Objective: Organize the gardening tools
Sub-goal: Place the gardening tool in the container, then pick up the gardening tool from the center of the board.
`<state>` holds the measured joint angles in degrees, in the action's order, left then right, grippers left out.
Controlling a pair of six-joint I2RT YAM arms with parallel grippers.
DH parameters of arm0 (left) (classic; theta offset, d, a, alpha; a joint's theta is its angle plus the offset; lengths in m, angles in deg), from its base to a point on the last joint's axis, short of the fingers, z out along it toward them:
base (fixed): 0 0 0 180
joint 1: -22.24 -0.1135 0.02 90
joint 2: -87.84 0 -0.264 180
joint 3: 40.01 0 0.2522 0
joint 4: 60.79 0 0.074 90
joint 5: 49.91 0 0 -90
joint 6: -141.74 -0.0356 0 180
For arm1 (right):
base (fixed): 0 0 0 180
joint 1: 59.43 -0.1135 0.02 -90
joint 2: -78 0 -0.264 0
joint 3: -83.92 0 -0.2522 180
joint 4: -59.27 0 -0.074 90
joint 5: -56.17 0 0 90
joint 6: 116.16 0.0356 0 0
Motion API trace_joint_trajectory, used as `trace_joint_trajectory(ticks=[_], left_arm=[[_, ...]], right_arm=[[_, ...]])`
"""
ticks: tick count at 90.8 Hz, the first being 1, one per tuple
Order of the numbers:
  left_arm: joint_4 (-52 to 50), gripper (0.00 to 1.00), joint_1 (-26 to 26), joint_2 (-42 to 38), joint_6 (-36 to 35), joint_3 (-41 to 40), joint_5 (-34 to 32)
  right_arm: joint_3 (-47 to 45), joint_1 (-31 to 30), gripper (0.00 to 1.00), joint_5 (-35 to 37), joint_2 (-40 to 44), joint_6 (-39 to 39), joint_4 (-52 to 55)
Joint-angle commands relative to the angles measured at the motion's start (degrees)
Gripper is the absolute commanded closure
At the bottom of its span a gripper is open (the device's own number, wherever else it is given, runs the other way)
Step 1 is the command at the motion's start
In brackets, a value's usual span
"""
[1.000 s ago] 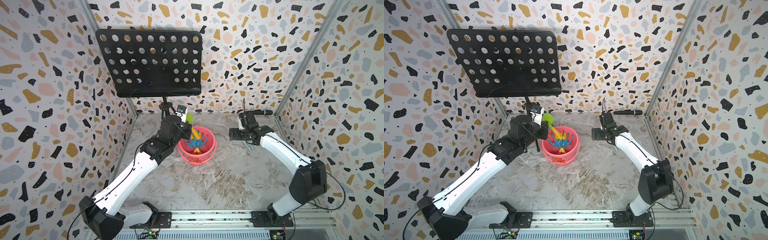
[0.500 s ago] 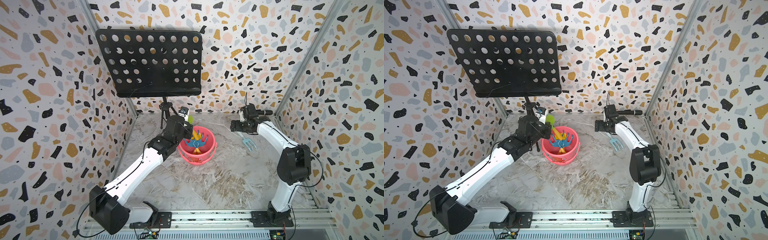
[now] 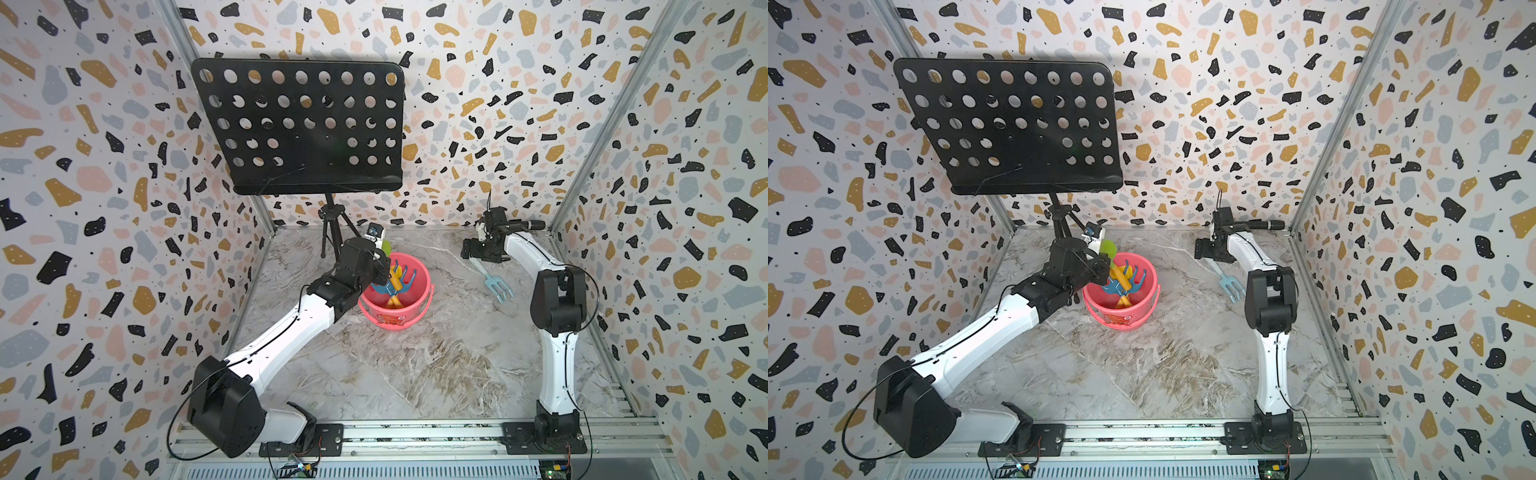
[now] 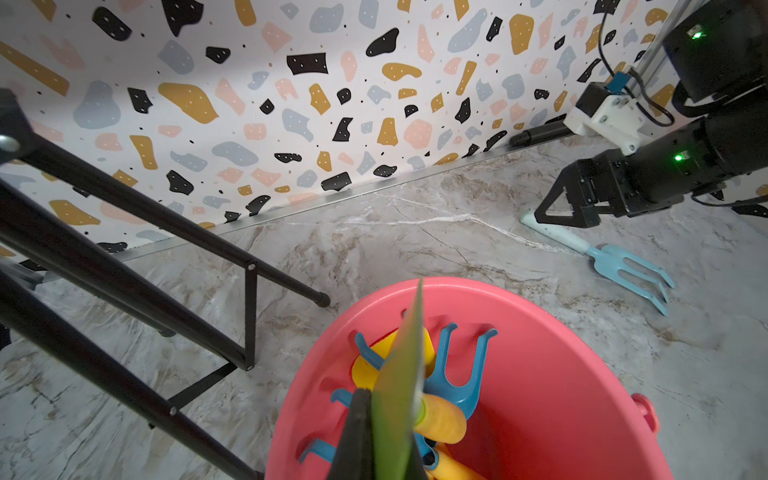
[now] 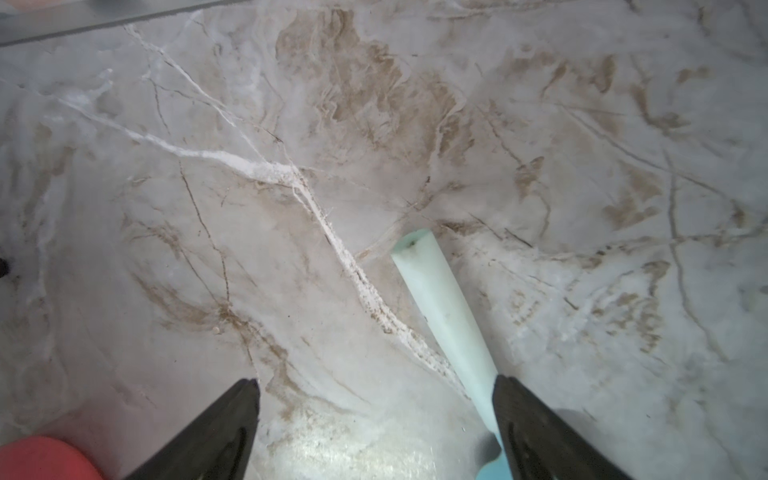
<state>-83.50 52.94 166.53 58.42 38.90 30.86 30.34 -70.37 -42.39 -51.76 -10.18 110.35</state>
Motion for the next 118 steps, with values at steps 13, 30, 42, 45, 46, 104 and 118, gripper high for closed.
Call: trace_joint_trajectory(ticks=[13,30,42,45,46,104,118], left_arm=[[4.6,1.0,-0.4,2.0,1.9,-2.6,5.2],[5.0,0.77,-0.4,2.8,2.7,-3.5,7.9],[4.5,0.64,-0.4,3.2,3.2,-3.5,7.7],[4.3,0.61,-0.4,2.9,3.4,-3.5,7.4],[4.3,0.6,-0.3,2.9,3.4,-3.5,7.3],[-3.4,0.08,-0.3,-7.9,6.2,-2.2,0.0],[-5.0,0.04,-0.4,-10.2,7.7,-2.2,-0.6]], right_arm=[[4.0,0.3,0.07,1.8,-2.0,-1.8,3.8],[5.3,0.8,0.07,3.4,-4.1,-3.2,3.9],[7.6,0.8,0.07,3.4,-6.4,-4.0,4.7],[8.2,0.8,0.07,3.3,-6.9,-4.0,4.8],[8.3,0.8,0.07,3.1,-7.1,-4.0,4.9],[2.2,0.4,0.21,-10.8,-5.8,1.6,2.4],[-5.2,-0.6,0.24,-14.1,-1.3,3.3,-1.1]])
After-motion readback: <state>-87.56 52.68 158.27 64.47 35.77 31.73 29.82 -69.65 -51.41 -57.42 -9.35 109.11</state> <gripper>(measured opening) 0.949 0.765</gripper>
